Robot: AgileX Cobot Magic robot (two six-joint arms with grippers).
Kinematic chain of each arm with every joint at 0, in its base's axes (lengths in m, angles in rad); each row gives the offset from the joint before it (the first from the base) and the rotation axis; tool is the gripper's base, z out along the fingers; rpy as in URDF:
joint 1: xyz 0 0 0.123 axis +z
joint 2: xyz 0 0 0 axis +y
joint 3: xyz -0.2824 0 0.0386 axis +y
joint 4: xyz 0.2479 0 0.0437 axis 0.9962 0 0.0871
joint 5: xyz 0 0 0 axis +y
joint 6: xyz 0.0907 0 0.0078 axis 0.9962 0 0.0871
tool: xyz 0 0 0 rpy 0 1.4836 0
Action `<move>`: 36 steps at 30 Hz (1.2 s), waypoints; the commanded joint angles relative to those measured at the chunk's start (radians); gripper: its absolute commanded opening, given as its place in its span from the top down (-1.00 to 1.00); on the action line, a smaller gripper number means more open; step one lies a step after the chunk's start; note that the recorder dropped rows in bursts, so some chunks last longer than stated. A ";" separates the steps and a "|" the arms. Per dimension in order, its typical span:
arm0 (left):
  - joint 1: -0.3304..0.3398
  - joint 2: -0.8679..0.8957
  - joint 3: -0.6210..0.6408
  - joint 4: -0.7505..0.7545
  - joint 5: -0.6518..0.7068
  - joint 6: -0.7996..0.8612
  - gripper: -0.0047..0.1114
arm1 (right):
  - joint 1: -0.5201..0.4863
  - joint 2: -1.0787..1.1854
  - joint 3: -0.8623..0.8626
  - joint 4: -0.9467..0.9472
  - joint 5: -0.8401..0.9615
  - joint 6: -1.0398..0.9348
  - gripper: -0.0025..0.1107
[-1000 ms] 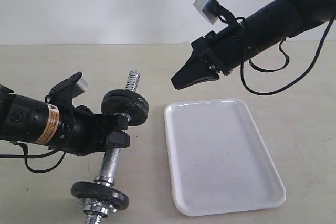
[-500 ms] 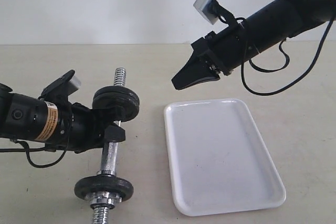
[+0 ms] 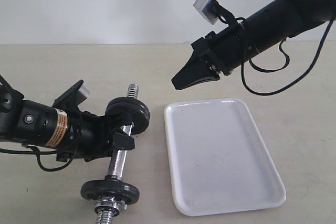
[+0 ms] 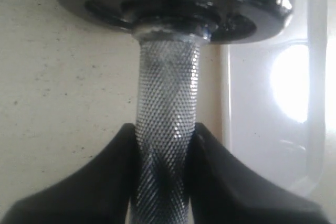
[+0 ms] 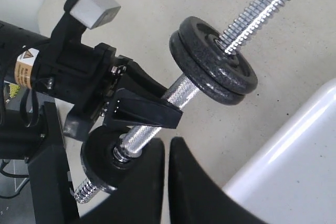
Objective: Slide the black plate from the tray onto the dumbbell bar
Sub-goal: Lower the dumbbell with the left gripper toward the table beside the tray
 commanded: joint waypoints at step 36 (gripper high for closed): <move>-0.003 0.056 -0.032 -0.212 -0.239 0.148 0.84 | 0.000 -0.014 -0.005 -0.003 0.008 -0.009 0.96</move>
